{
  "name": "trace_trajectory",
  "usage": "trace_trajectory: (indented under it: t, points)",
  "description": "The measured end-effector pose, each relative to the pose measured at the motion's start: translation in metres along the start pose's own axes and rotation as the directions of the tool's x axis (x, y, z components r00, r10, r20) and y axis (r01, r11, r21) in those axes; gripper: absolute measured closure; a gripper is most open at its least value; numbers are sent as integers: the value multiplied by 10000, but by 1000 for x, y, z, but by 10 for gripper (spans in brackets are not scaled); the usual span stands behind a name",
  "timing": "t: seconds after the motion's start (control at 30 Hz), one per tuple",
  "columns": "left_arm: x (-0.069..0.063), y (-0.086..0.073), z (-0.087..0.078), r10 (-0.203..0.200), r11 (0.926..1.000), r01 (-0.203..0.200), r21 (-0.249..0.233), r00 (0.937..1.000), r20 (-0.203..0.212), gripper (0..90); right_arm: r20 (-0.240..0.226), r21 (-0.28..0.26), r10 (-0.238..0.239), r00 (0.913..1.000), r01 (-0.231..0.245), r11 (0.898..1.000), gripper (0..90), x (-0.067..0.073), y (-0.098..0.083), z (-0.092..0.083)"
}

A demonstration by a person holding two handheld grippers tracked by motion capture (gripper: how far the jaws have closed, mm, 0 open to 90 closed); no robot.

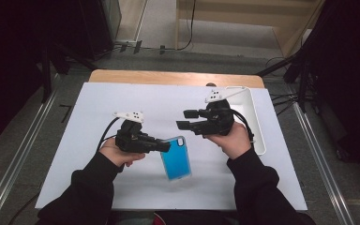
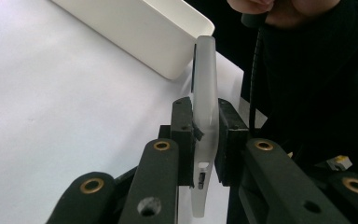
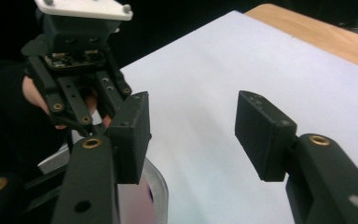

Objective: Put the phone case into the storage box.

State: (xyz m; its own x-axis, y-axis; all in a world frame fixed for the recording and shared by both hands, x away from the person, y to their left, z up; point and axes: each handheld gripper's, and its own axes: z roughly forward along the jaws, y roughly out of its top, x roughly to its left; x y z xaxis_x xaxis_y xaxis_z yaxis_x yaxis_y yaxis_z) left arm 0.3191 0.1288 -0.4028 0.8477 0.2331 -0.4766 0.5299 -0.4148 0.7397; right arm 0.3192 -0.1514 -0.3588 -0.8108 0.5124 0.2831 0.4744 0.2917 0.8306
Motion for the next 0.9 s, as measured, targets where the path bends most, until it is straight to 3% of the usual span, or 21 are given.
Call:
trace_trajectory:
  t: [0.3,0.67,0.77,0.9]
  points:
    - [1,2,-6,-163,9994,151,-319,9991,-400,794,1183,-169,-144,9929,165,9997,337,-4,-7,5]
    - [2,3,-14,-434,9965,363,-755,9946,-946,794,1917,-484,-5,9815,99,9988,235,-12,-14,8]
    - [3,4,-16,-415,9962,324,-812,9927,-1135,793,2460,-322,-90,9692,175,9993,234,-10,-15,12]
    - [2,4,-18,-438,9955,322,-896,9905,-1304,794,2578,-176,-168,9660,221,9996,223,-11,-18,15]
